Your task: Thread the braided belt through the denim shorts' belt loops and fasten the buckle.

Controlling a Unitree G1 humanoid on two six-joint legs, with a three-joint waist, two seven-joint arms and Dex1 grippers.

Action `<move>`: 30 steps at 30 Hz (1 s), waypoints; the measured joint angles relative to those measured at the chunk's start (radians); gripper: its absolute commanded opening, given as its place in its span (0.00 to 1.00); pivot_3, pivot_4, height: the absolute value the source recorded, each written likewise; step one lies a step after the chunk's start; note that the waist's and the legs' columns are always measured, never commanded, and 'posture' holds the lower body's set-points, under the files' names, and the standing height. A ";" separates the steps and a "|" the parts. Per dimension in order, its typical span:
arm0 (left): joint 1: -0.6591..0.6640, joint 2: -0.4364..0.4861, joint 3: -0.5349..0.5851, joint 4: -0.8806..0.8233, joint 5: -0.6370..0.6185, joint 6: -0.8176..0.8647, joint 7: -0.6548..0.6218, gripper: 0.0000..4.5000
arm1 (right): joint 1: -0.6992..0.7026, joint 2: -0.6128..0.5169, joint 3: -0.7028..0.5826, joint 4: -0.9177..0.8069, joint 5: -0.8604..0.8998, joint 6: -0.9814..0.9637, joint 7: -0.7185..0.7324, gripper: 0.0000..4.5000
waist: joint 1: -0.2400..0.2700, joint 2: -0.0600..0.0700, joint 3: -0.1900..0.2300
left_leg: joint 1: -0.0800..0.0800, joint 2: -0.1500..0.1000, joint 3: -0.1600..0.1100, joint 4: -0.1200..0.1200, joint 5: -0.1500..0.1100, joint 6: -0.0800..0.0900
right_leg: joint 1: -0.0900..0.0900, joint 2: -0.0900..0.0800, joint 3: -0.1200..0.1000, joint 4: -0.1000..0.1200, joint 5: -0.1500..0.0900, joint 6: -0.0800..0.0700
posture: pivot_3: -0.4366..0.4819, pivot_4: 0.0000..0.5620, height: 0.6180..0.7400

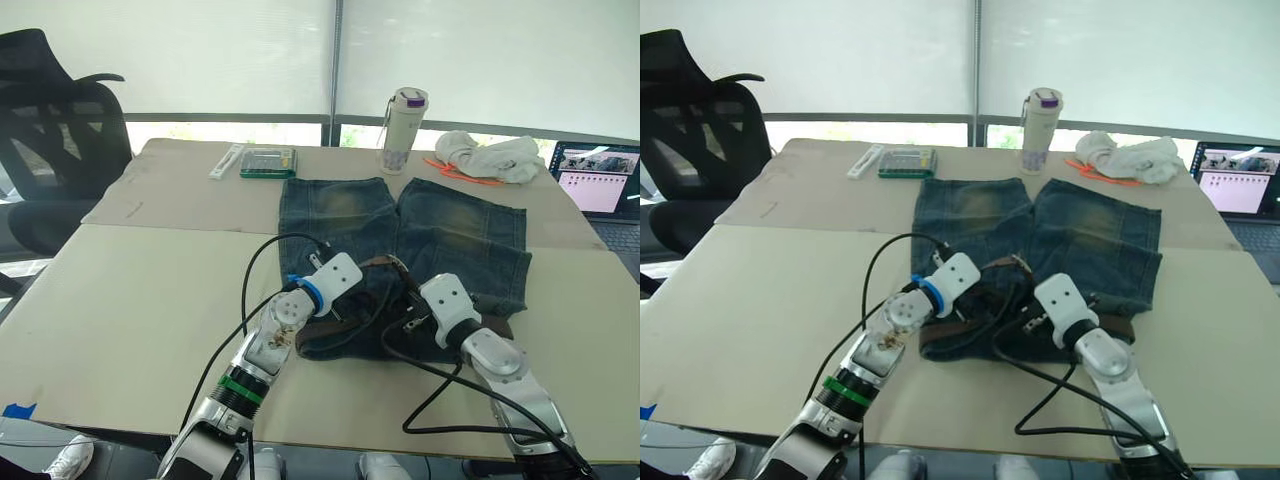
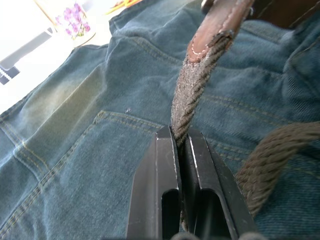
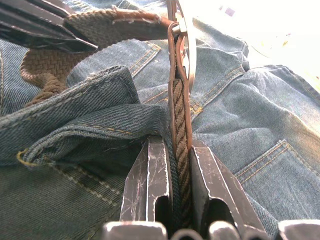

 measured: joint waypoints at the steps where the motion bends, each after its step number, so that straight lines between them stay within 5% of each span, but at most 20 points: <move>1: 0.000 -0.005 0.000 0.000 0.000 0.001 0.000 0.00 | 0.000 0.003 0.001 0.000 -0.007 -0.004 -0.003 0.01 | 0.000 0.000 0.000 | 0.000 0.000 0.000 0.000 0.000 0.000 | 0.000 0.000 0.000 0.000 0.000 0.000 | 0.48 0.27 0.98; 20: -0.009 -0.092 -0.008 -0.001 -0.095 0.045 -0.023 0.00 | -0.022 -0.118 0.117 0.120 -0.326 -0.292 -0.041 0.01 | -0.002 0.000 0.000 | 0.000 0.000 0.000 0.000 0.000 0.000 | 0.000 0.000 0.000 0.000 0.000 0.000 | 0.48 0.27 0.98; 21: -0.009 -0.092 -0.008 -0.001 -0.096 0.045 -0.022 0.00 | -0.021 -0.131 0.117 0.122 -0.333 -0.303 -0.034 0.19 | -0.002 0.000 0.000 | 0.000 0.000 0.000 0.000 0.000 0.000 | 0.000 0.000 0.001 0.000 0.000 0.000 | 0.48 0.27 0.98; 30: -0.008 -0.079 -0.027 0.008 -0.093 0.003 -0.012 0.00 | 0.007 -0.159 -0.011 0.054 -0.043 -0.234 0.198 0.83 | -0.001 0.000 0.000 | 0.000 0.000 0.000 0.000 0.000 0.000 | 0.001 0.000 0.001 0.000 0.000 0.000 | 0.48 0.27 0.98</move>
